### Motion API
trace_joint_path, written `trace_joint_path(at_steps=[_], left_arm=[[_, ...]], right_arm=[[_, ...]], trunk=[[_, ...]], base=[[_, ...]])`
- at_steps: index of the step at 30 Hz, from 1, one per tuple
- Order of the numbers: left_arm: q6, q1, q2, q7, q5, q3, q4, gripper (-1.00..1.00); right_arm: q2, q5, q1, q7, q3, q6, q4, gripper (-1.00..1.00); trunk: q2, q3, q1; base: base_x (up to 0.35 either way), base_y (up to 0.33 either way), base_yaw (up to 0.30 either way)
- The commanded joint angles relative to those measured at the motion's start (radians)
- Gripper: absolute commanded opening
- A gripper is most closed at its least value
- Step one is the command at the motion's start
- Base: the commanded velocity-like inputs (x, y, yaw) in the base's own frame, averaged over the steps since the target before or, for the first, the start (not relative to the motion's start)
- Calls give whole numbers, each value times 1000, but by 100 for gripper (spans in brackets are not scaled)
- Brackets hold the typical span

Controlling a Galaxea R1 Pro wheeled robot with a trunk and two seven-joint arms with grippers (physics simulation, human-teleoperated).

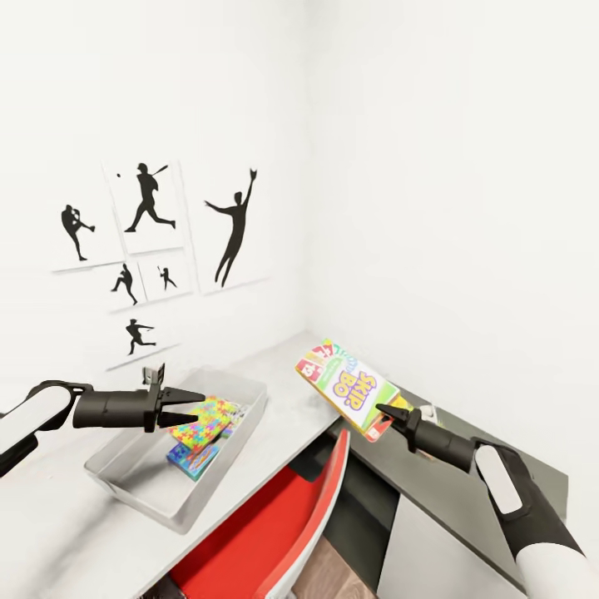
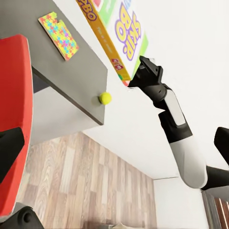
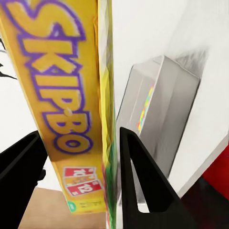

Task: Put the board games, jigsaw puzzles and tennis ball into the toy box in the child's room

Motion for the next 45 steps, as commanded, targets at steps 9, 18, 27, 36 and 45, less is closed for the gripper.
trace_joint_path(at_steps=[9,18,27,36,45], left_arm=[[-1,-2,0,-11,-6,-4,1,100],[-1,-2,2,-11,-8,-2,3,100],[-1,-2,2,-11,-10,-2,3,100],[-1,-2,1,-10,-8,-2,3,100],[-1,-2,0,-10,-8,-3,4,100]], right_arm=[[0,-4,0,8,-2,-5,1,-100],[0,-3,0,9,-2,-5,1,-100],[0,-2,0,8,-2,-7,1,-100],[0,-2,-1,10,-2,-7,2,-100],[-1,-4,0,12,-4,-7,1,-100]], trunk=[[-1,-6,0],[-1,-12,0],[-1,-18,0],[-1,-24,0],[-1,-30,0]], base=[[0,0,285],[0,0,277],[0,0,275],[0,0,273],[0,0,273]])
